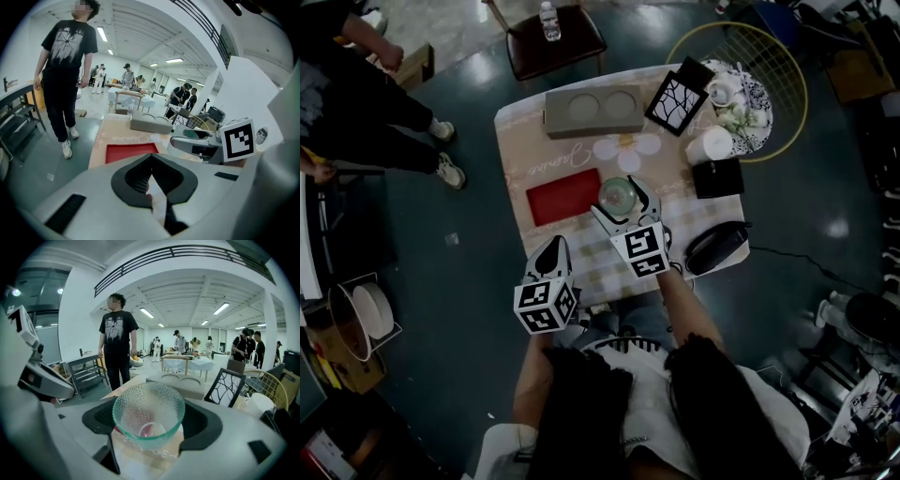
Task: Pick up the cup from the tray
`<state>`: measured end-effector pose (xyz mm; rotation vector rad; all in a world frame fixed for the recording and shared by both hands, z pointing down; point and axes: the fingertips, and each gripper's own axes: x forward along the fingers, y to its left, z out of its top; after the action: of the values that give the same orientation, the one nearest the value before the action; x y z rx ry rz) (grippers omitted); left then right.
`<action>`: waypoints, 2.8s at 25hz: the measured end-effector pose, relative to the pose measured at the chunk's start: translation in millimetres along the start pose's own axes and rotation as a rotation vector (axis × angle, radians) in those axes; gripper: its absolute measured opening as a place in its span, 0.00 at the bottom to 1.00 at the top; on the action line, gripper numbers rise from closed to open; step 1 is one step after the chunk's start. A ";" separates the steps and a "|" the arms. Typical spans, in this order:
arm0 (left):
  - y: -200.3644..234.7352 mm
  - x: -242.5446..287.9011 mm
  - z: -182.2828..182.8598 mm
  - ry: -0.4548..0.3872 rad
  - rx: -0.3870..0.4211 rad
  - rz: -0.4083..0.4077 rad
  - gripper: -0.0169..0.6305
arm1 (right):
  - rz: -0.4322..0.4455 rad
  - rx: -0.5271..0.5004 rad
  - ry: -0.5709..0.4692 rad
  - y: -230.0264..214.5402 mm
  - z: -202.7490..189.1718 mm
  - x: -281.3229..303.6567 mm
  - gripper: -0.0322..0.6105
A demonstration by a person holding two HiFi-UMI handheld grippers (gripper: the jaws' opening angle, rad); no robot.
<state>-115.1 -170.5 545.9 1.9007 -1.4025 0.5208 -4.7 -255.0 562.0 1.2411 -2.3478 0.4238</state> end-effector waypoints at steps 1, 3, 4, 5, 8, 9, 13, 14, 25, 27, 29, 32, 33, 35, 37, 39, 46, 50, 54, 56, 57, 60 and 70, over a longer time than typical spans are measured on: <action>-3.9 1.7 -0.4 0.004 0.009 -0.009 0.04 | -0.004 0.009 0.000 -4.3 -2.7 -3.4 0.67; -11.5 4.1 -1.8 0.013 0.027 -0.025 0.04 | -0.013 0.018 0.002 -13.1 -7.6 -10.0 0.67; -14.4 4.8 -2.8 0.017 0.033 -0.032 0.04 | -0.022 0.018 0.004 -17.9 -10.0 -13.3 0.67; -16.7 5.6 -3.9 0.020 0.037 -0.036 0.04 | -0.034 0.019 0.007 -22.9 -12.4 -16.5 0.67; -21.7 8.6 -8.4 0.031 0.039 -0.046 0.04 | -0.071 0.029 0.017 -37.3 -20.5 -25.2 0.67; -23.1 9.5 -9.5 0.035 0.042 -0.049 0.04 | -0.083 0.033 0.023 -41.1 -23.2 -27.4 0.67; -27.9 12.9 -10.1 0.040 0.039 -0.051 0.04 | -0.110 0.061 0.034 -52.2 -32.5 -33.9 0.67; -29.0 13.1 -9.9 0.039 0.035 -0.051 0.04 | -0.114 0.069 0.033 -53.9 -34.5 -35.3 0.67; -19.0 15.8 -17.6 0.055 0.018 0.010 0.04 | -0.171 0.082 0.046 -63.6 -65.5 -36.0 0.67; -18.5 16.2 -18.3 0.058 0.031 0.015 0.04 | -0.175 0.079 0.045 -64.6 -70.6 -35.3 0.67; -18.4 16.2 -19.6 0.060 0.039 0.017 0.04 | -0.177 0.098 0.047 -65.1 -76.6 -35.2 0.67; -18.1 18.2 -21.4 0.060 0.028 0.012 0.04 | -0.203 0.115 0.039 -68.6 -84.1 -34.3 0.67; -18.8 18.6 -22.1 0.061 0.026 0.005 0.04 | -0.210 0.118 0.030 -69.5 -85.0 -34.4 0.67; -20.8 18.3 -22.5 0.067 0.031 -0.007 0.04 | -0.217 0.115 0.024 -70.6 -86.2 -34.2 0.68; -17.8 16.5 -20.8 0.068 0.050 0.023 0.04 | -0.221 0.085 0.049 -70.6 -88.9 -32.4 0.68; -7.0 16.4 -22.0 0.052 0.076 0.087 0.04 | -0.212 0.085 0.065 -69.4 -89.9 -32.4 0.68; 7.4 13.1 -23.6 0.052 0.059 0.122 0.04 | -0.252 0.188 -0.029 -79.2 -62.1 -46.2 0.68; 5.5 14.8 -22.6 0.045 0.043 0.109 0.04 | -0.254 0.171 -0.053 -75.8 -49.5 -52.4 0.68; 1.0 13.3 -20.9 0.033 0.040 0.094 0.04 | -0.251 0.144 -0.059 -71.4 -40.0 -56.5 0.68; -1.2 11.6 -19.2 0.025 0.037 0.086 0.04 | -0.259 0.134 -0.062 -71.4 -35.6 -60.8 0.68; -2.2 10.6 -17.8 0.020 0.038 0.083 0.04 | -0.261 0.129 -0.064 -71.4 -32.9 -63.3 0.68; -4.3 7.7 -12.1 0.003 0.039 0.076 0.04 | -0.265 0.121 -0.077 -72.0 -23.3 -71.3 0.68; -19.1 -4.8 3.5 -0.055 0.037 0.028 0.04 | -0.223 0.170 -0.126 -62.7 14.5 -100.7 0.53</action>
<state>-99.0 -166.9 534.5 1.9408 -1.4657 0.5143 93.9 -226.0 501.0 1.6327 -2.2788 0.4916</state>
